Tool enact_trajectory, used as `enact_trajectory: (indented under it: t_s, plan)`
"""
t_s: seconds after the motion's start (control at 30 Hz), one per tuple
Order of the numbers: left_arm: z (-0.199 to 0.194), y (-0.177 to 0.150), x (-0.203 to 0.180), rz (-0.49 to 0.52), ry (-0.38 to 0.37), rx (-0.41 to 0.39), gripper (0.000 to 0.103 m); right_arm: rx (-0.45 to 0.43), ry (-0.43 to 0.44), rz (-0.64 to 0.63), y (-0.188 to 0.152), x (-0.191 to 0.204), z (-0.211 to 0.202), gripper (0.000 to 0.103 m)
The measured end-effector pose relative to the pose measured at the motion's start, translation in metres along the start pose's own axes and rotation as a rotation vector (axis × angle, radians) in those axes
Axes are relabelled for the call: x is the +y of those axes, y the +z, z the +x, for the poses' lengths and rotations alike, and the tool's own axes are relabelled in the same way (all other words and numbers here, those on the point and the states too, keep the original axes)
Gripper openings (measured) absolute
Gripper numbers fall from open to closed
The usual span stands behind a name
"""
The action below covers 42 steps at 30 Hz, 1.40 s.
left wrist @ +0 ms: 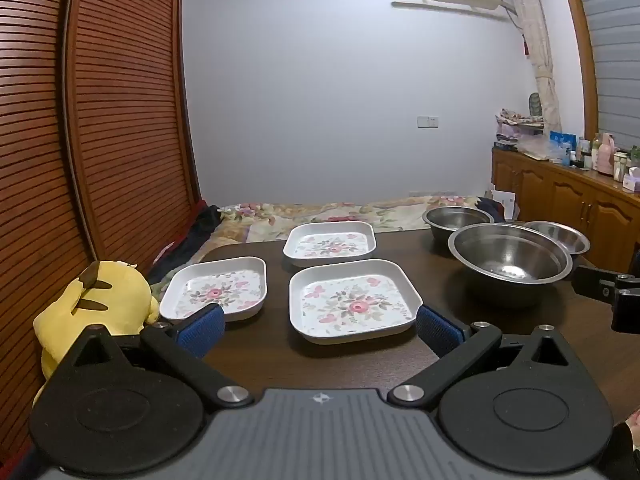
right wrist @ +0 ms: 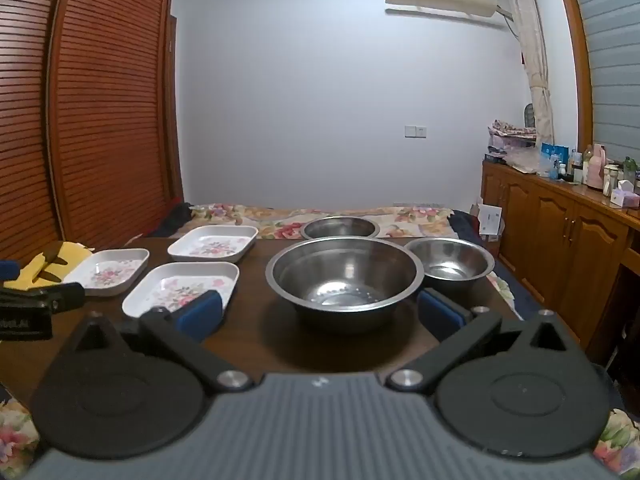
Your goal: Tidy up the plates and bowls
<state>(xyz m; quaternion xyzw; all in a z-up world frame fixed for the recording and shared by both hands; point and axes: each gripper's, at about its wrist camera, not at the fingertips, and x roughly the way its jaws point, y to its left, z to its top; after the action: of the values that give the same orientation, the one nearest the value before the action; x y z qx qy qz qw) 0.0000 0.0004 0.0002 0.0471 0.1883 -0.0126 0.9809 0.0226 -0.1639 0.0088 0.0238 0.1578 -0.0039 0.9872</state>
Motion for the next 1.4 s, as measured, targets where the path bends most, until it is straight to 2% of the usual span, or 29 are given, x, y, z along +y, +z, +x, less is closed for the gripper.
enact_trajectory:
  t_s: [0.57, 1.4]
  plan:
    - [-0.0017, 0.0013, 0.0002, 0.006, 0.005, -0.006, 0.103, 0.018, 0.004, 0.002, -0.0021, 0.0005, 0.0035, 0.103]
    - [-0.0021, 0.0004, -0.0022, 0.006, 0.001, -0.009, 0.103, -0.001, 0.003, 0.022, 0.0002, -0.0043, 0.0013, 0.103]
